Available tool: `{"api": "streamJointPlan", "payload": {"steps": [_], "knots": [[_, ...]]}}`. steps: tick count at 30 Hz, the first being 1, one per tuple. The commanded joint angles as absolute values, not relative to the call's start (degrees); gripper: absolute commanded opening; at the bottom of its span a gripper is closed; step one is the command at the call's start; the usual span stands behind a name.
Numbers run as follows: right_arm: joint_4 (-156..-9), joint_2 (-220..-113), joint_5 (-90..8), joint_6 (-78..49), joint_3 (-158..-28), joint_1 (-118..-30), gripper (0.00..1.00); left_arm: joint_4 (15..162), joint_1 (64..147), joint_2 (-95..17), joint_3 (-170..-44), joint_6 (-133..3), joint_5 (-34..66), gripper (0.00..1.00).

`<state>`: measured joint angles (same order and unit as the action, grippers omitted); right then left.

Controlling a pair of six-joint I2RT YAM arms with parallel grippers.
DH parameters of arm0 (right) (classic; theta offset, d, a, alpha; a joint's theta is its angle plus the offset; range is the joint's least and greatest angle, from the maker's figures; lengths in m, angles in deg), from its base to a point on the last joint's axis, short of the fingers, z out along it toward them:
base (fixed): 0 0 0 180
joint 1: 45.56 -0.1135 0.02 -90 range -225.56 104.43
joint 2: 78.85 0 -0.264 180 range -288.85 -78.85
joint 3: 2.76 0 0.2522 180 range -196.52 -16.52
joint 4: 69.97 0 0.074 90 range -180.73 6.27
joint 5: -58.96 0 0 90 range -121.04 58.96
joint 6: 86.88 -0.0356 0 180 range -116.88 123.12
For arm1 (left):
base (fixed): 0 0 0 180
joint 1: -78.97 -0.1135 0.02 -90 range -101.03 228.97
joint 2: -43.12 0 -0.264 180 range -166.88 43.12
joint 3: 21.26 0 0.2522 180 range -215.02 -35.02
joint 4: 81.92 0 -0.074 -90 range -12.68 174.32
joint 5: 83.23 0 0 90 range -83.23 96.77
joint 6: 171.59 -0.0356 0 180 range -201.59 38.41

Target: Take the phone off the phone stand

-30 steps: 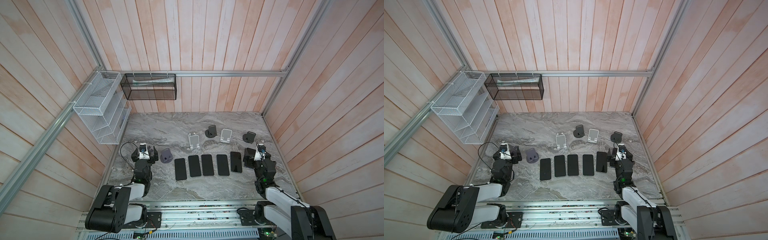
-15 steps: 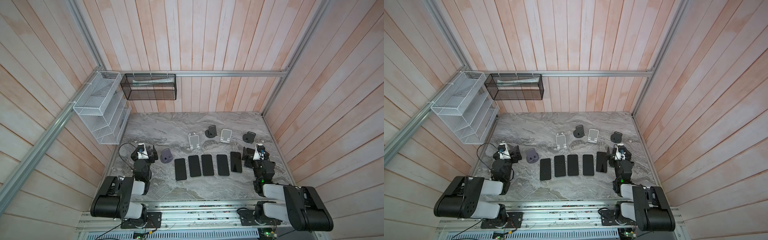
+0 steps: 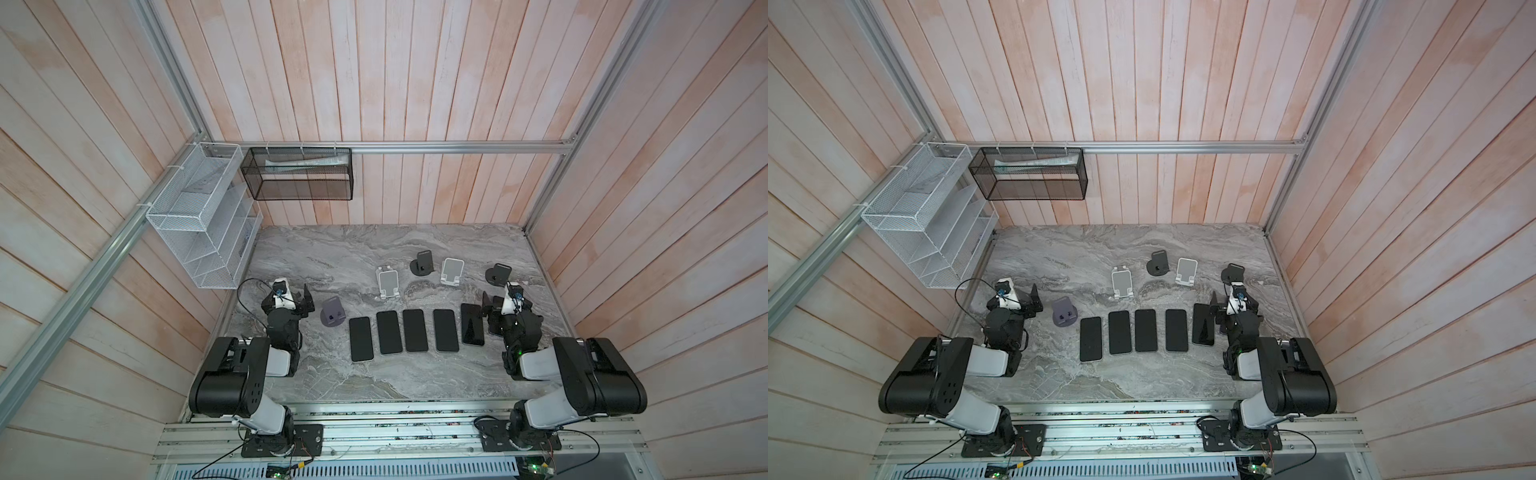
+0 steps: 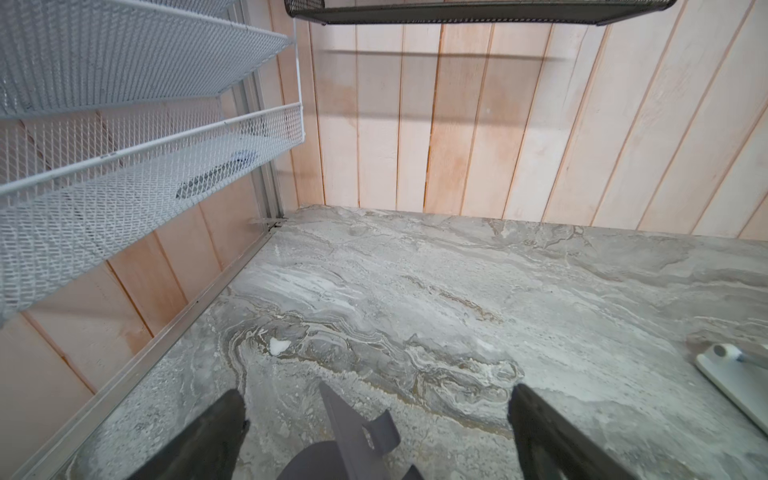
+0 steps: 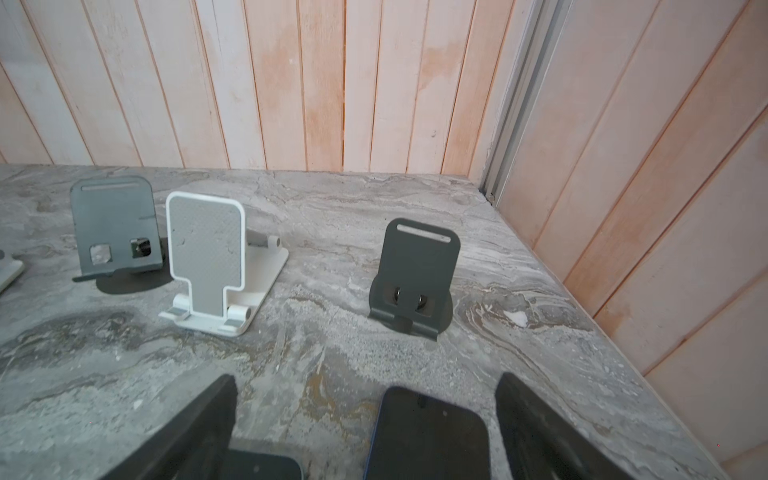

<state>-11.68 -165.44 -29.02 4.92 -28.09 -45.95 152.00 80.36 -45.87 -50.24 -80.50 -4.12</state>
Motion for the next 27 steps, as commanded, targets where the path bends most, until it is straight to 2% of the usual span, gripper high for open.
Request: {"api": "streamJointPlan", "payload": {"steps": [1,27], "knots": [[-14.1,-165.8,-30.1,3.2,-30.1,-44.3,0.98,149.9,80.2,-45.5,-50.7,-79.6,-3.4,1.0],[-15.7,-165.6,-32.3,2.8,-30.6,-43.3,0.98,149.9,80.2,-45.4,-50.6,-79.6,-3.4,1.0]]}}
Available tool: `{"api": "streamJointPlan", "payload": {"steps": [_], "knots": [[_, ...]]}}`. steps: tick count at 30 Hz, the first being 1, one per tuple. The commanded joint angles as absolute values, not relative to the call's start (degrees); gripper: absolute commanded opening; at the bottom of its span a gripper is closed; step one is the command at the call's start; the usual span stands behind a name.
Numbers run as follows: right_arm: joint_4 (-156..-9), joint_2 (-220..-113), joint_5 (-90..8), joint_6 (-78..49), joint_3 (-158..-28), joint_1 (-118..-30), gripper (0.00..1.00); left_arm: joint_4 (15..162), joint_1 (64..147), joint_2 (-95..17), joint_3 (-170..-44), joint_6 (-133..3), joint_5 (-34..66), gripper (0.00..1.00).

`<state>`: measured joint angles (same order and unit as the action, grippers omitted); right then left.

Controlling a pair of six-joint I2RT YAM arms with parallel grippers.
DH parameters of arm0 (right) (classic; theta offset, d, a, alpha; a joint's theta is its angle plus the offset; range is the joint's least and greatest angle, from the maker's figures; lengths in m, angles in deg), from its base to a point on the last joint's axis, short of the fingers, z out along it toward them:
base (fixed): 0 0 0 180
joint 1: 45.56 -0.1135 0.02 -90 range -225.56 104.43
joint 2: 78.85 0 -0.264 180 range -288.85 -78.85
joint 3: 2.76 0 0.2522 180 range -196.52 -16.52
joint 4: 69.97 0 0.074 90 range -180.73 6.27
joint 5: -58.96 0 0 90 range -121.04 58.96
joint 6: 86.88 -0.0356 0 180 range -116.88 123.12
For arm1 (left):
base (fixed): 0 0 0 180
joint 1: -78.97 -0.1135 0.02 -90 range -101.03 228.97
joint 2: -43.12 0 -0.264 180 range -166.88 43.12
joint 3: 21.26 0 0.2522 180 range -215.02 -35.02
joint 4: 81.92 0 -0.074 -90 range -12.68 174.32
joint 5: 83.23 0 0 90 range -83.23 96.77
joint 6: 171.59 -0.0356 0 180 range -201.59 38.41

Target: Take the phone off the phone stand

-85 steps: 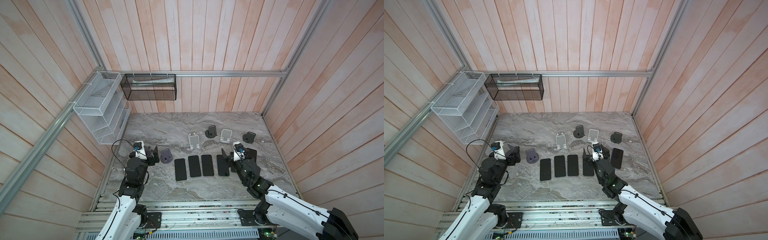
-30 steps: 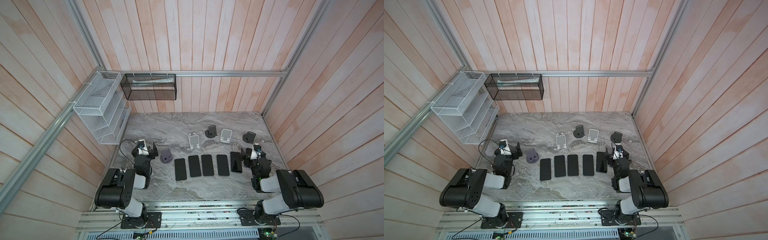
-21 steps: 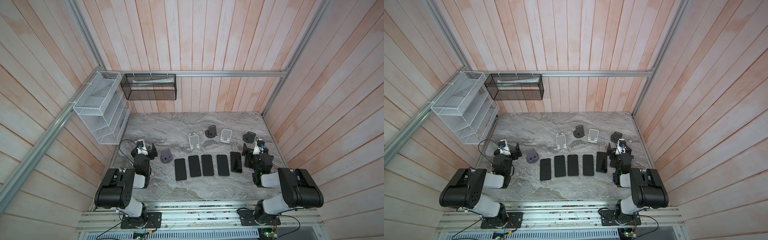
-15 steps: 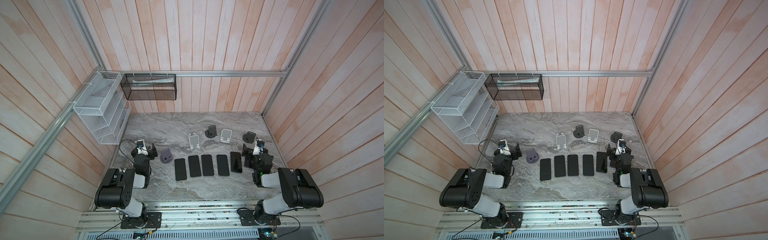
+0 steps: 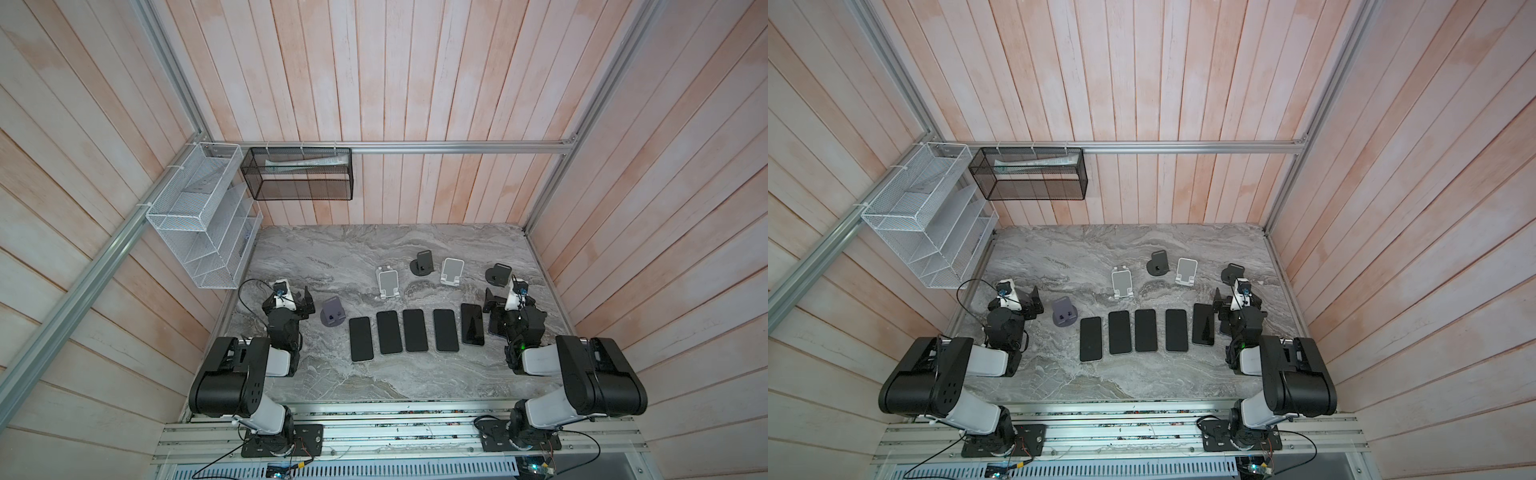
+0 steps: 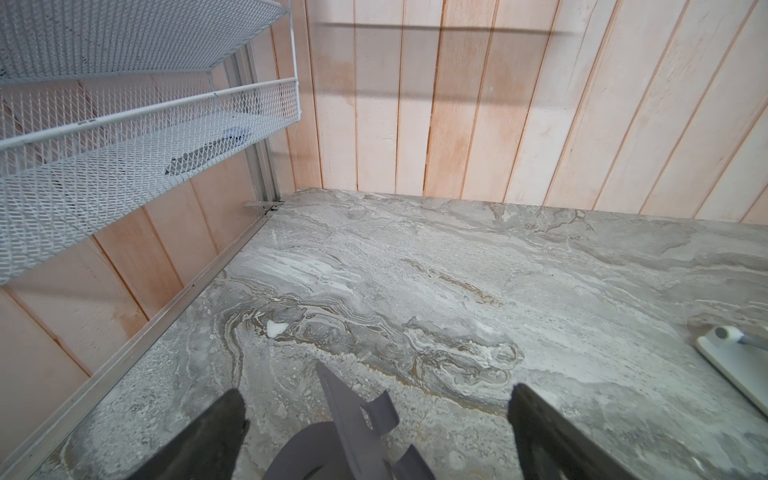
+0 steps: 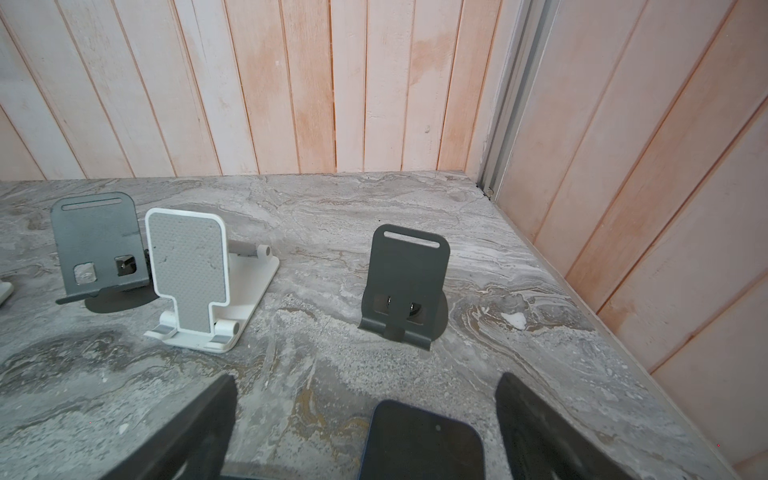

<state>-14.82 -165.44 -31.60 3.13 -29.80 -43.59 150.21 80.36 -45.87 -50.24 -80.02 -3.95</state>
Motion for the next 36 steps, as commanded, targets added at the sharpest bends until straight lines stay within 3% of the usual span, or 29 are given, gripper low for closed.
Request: {"api": "streamJointPlan", "payload": {"steps": [1,36], "knots": [[-15.6,-165.6,-32.4,2.8,-30.7,-43.3,0.98,149.9,80.2,-45.4,-50.6,-79.6,-3.4,1.0],[-14.8,-165.5,-29.8,3.6,-30.2,-44.8,0.98,149.9,80.2,-45.5,-50.7,-79.6,-3.4,1.0]]}}
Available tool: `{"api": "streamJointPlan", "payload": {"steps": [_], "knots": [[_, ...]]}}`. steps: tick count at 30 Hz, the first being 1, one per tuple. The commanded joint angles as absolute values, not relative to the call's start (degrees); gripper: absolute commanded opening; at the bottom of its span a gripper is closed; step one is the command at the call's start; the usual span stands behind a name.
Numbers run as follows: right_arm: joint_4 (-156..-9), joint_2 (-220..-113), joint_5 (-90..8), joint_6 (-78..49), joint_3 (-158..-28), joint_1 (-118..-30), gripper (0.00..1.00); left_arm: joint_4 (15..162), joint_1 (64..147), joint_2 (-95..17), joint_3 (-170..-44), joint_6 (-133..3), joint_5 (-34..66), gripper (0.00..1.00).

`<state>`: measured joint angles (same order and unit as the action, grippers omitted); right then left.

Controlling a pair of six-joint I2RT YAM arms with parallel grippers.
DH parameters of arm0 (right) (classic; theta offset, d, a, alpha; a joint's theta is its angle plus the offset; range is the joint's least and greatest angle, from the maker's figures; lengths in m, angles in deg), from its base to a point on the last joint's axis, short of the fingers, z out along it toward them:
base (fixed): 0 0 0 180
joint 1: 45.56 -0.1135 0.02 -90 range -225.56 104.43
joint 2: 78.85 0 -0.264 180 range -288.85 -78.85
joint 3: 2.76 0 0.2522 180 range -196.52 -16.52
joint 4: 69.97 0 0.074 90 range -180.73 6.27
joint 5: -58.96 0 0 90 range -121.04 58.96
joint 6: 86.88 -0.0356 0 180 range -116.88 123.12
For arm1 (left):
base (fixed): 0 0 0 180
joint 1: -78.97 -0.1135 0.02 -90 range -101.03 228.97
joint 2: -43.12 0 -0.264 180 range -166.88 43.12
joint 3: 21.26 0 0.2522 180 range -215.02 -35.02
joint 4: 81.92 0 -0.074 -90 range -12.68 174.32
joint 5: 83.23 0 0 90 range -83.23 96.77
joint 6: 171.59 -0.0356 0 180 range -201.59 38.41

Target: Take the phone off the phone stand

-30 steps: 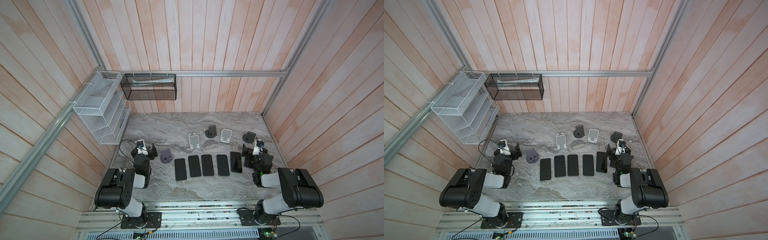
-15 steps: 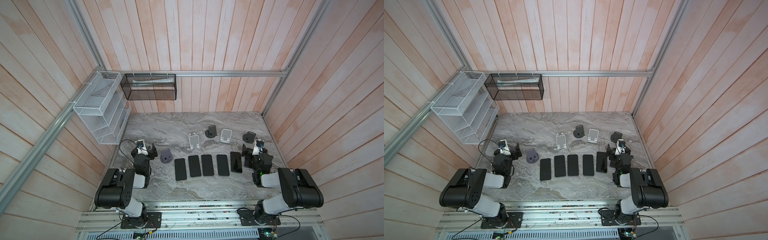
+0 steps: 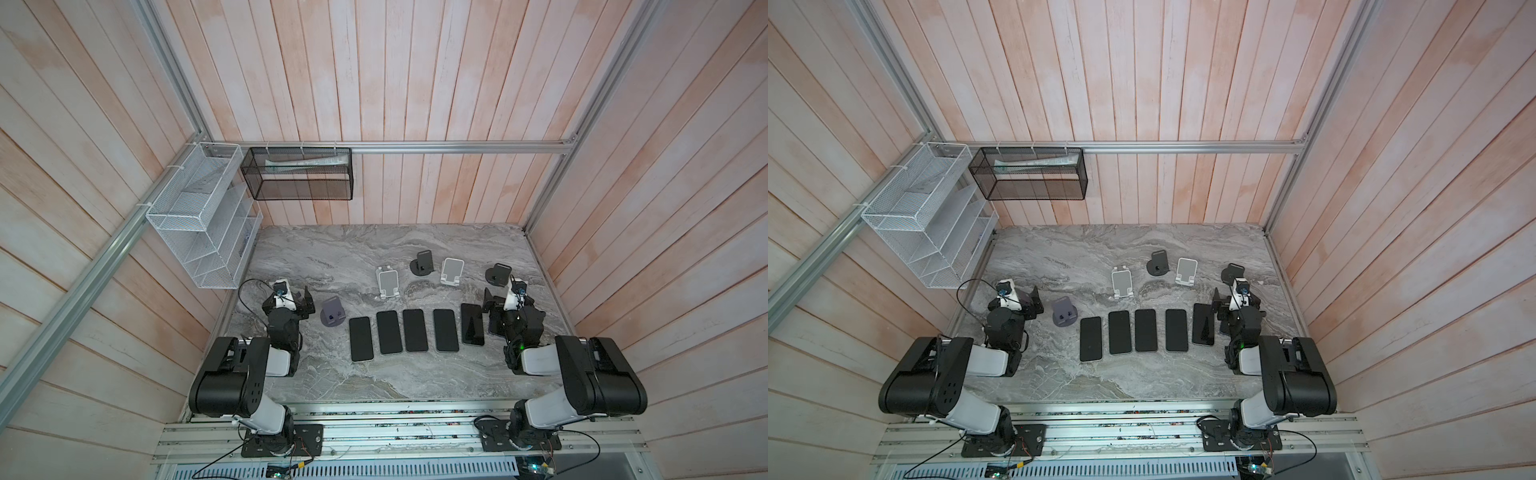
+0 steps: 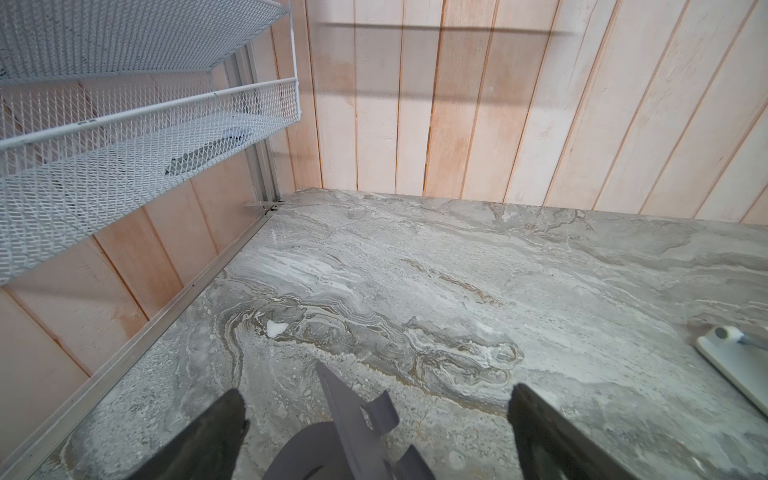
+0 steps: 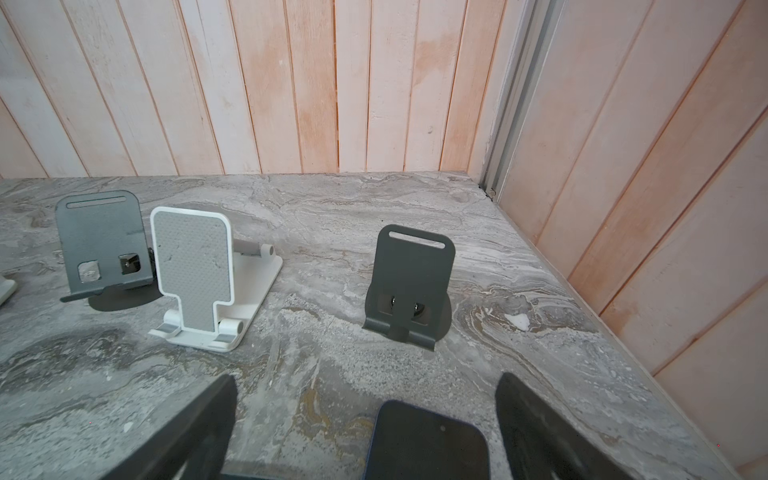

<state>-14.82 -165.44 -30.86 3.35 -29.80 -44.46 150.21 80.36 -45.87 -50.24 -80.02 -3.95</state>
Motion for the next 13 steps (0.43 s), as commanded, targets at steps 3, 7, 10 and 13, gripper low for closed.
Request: {"api": "streamJointPlan", "payload": {"steps": [3,7,10,13], "knots": [[-14.8,-165.5,-29.7,3.7,-30.1,-44.8,0.98,150.0,80.2,-45.5,-50.7,-79.6,-3.4,1.0],[-15.0,-165.7,-29.5,3.6,-30.4,-44.8,0.98,150.0,80.2,-45.5,-50.7,-79.6,-3.4,1.0],[-15.5,-165.8,-29.5,3.2,-30.8,-44.7,0.98,150.0,80.2,-45.5,-50.7,-79.6,-3.4,1.0],[-15.7,-165.7,-29.4,3.3,-30.8,-44.7,0.97,149.9,80.2,-45.4,-50.6,-79.6,-3.4,1.0]]}}
